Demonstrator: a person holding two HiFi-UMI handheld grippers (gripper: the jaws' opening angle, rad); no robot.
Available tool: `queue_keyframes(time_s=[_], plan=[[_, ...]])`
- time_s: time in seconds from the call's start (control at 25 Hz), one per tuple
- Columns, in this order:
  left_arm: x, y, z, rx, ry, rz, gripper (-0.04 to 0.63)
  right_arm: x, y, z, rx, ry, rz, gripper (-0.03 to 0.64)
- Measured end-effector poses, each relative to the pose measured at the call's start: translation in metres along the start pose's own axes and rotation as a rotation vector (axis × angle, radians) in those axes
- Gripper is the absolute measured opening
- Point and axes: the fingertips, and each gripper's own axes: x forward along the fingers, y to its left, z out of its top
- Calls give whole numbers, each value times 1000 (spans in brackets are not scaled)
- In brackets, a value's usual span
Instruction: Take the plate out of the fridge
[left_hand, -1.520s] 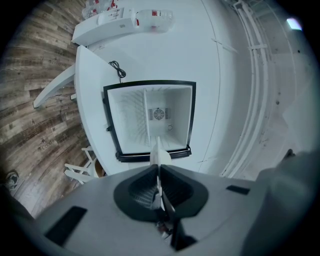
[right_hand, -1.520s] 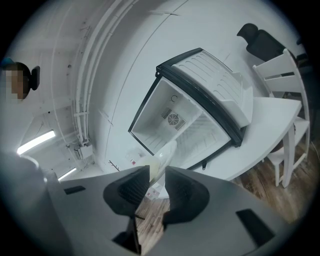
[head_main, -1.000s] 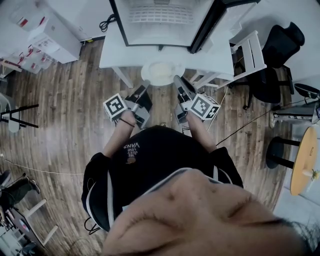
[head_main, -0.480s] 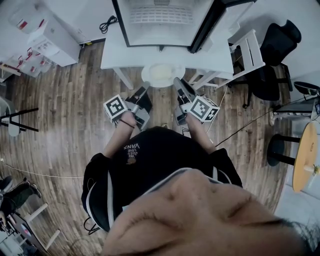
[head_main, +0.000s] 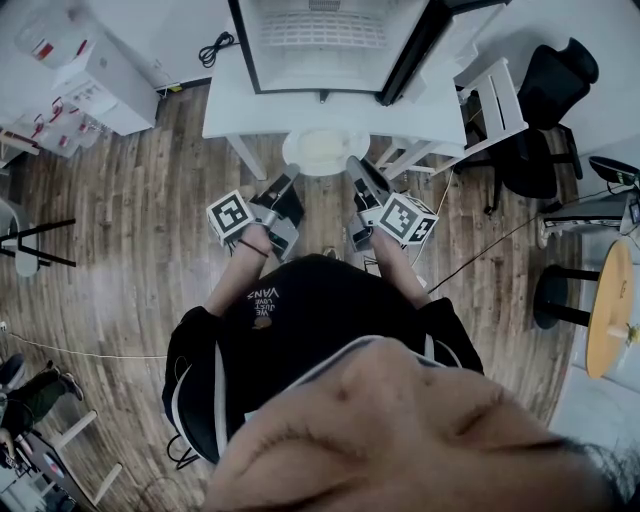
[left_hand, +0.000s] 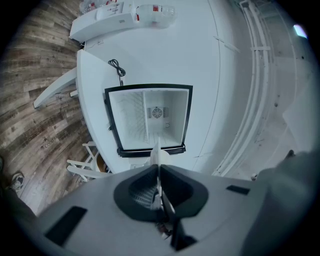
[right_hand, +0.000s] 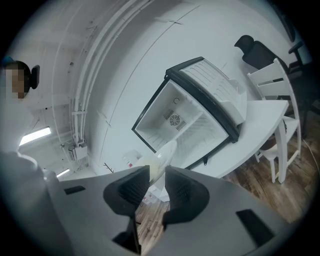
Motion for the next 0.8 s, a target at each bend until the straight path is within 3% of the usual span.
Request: queue_keyframes(time_s=[0.8], plan=[[1, 0, 4, -19, 0, -1, 31, 5, 1, 2, -16, -1, -1, 101]])
